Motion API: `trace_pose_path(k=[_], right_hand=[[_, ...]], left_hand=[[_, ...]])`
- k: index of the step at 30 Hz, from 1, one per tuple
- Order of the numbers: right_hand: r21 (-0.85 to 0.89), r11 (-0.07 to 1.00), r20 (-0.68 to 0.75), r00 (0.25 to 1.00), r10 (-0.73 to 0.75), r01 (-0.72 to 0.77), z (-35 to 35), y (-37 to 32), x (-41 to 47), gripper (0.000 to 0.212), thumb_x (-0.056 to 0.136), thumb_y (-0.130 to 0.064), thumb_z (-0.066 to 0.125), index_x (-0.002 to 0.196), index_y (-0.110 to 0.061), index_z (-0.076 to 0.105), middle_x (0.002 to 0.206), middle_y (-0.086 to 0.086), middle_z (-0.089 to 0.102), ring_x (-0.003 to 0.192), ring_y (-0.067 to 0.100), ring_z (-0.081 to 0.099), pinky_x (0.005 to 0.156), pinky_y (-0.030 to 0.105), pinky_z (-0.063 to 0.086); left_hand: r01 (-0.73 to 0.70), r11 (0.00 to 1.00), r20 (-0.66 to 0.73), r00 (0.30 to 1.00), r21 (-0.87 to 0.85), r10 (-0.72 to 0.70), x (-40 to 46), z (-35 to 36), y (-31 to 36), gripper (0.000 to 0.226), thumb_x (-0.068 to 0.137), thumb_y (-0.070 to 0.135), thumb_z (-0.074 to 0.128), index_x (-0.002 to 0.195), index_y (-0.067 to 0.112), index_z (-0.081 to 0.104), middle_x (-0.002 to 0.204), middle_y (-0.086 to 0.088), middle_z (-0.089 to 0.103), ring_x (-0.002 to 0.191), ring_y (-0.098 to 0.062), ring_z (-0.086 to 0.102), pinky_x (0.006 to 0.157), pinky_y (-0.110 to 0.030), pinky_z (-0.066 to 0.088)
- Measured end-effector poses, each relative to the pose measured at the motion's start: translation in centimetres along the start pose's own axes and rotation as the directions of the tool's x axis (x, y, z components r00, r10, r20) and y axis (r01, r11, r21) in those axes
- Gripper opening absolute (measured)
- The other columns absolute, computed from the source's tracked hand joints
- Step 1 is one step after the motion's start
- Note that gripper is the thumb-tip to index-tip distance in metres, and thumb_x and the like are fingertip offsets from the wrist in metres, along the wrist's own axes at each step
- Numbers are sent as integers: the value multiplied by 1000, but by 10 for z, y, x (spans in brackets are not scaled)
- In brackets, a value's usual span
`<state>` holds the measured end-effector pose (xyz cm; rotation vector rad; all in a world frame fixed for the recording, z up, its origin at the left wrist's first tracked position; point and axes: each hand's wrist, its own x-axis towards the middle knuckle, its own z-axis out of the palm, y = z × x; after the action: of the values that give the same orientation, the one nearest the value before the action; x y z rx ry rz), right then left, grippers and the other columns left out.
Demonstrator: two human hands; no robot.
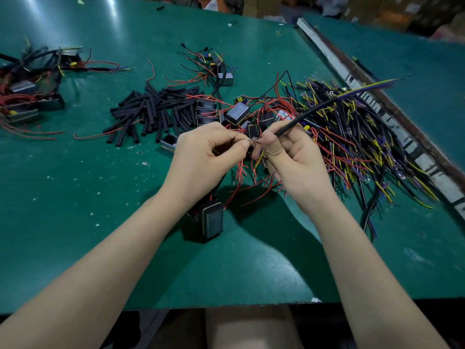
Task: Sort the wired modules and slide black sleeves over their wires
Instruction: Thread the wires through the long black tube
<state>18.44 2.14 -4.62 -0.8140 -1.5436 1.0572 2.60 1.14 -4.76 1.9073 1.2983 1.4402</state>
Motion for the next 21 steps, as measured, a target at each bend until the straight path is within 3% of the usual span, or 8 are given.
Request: trace_pose_path(k=[6,13,17,21], right_hand=[[21,999,-63,997,50,-49,0,-1,0,8,98,-16,49,91,-19,47,64,-7,64,41,-1,45,45,7,33],[54,996,-58,996,72,-69,1,-4,0,7,98,-17,49,91,-18,47,61,-6,63,38,0,35,41,11,29],[52,996,-70,995,69,-66,2,-5,-1,9,98,-14,48,90,-18,47,58,-7,61,37,0,37,41,10,30],[25,999,-89,996,23,-20,4,-4,-1,11,98,-8,50,91,-16,47,59,-7,61,45,-2,52,49,7,39]], left_hand=[[-41,999,-2,999,-35,41,-2,2,1,12,86,20,64,91,23,74,72,18,58,71,7,53,69,-11,36],[12,987,36,999,-158,-6,-4,3,6,22,89,18,62,83,38,67,72,24,65,74,6,56,73,-11,42],[95,958,75,994,-270,-77,-3,4,5,15,89,13,64,88,26,71,69,20,67,69,6,57,71,-11,44],[116,947,62,993,-299,-102,-2,4,6,15,88,12,65,81,25,69,63,19,66,61,8,55,64,-10,42]])
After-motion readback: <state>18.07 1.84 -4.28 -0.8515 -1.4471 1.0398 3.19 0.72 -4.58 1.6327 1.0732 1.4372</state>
